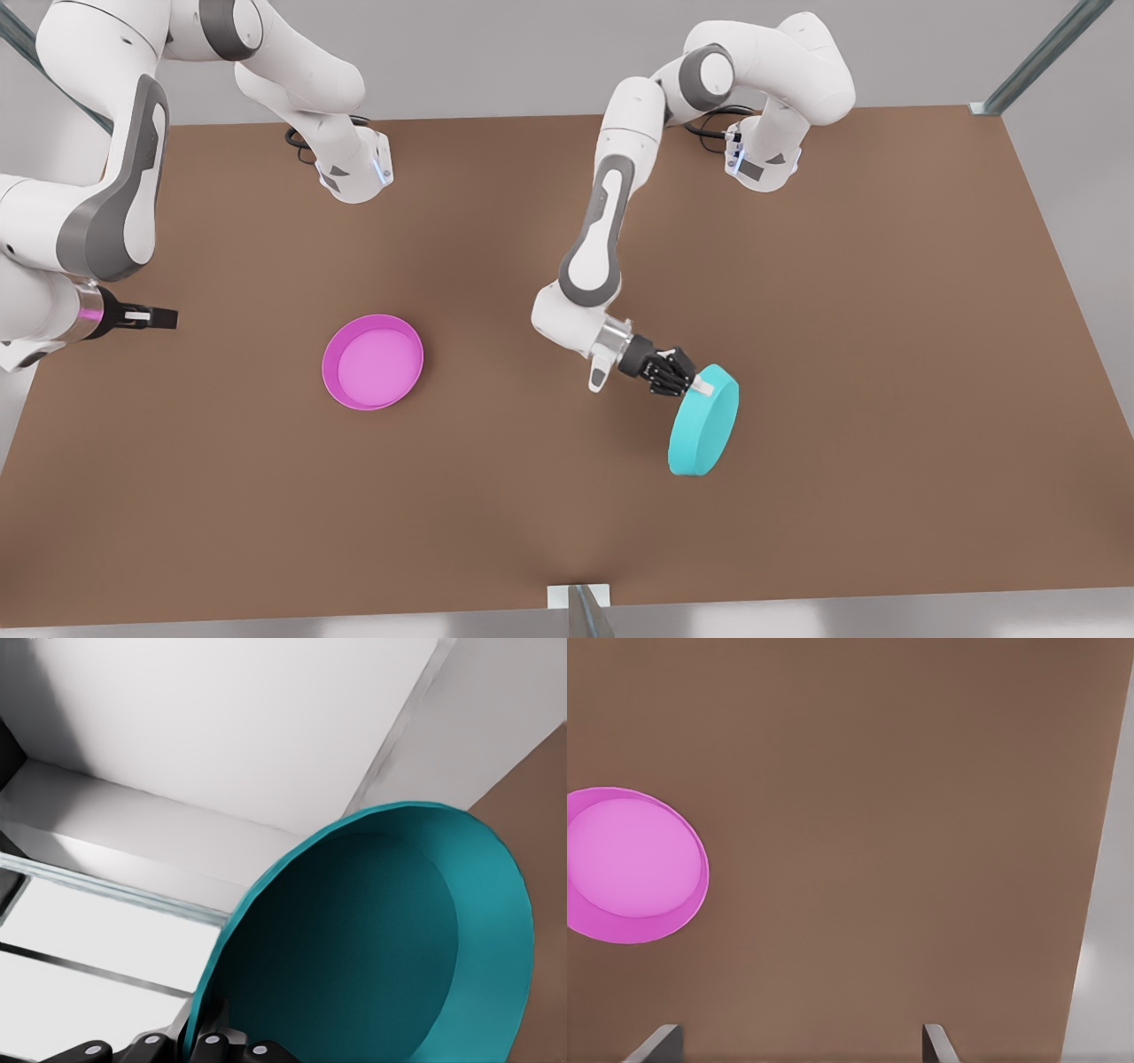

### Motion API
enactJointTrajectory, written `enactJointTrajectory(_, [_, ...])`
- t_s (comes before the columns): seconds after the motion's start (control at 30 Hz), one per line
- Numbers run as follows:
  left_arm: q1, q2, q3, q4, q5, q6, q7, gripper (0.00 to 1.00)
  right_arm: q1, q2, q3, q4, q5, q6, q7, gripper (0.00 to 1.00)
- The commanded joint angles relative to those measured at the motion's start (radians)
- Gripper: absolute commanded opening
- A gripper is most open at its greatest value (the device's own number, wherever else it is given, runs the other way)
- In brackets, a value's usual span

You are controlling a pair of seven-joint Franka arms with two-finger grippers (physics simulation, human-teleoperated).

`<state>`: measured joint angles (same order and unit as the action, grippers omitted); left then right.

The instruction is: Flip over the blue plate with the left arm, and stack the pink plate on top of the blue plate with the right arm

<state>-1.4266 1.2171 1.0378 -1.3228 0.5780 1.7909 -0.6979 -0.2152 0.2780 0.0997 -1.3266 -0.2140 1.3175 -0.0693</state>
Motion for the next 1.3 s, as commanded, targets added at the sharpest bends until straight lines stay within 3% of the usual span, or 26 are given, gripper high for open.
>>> enactJointTrajectory(0.0, [-0.017,-0.007,-0.028,-0.004,0.074,-0.059,-0.928,0.21,-0.001,0.0,0.0,0.001,-0.001,0.0,-0.001,1.0])
enactJointTrajectory(0.23, [-0.022,-0.024,-0.248,0.001,0.289,-0.174,-1.37,0.21,-0.006,0.0,0.0,0.001,0.002,0.0,-0.001,1.0])
enactJointTrajectory(0.7, [-0.023,-0.028,-0.312,-0.001,0.341,-0.186,-1.279,0.21,-0.007,0.0,0.0,0.001,0.005,0.0,-0.003,1.0])
enactJointTrajectory(1.27, [-0.026,0.007,-0.393,0.002,0.358,-0.346,-1.141,0.21,-0.006,0.027,0.0,0.0,0.007,-0.001,0.008,1.0])
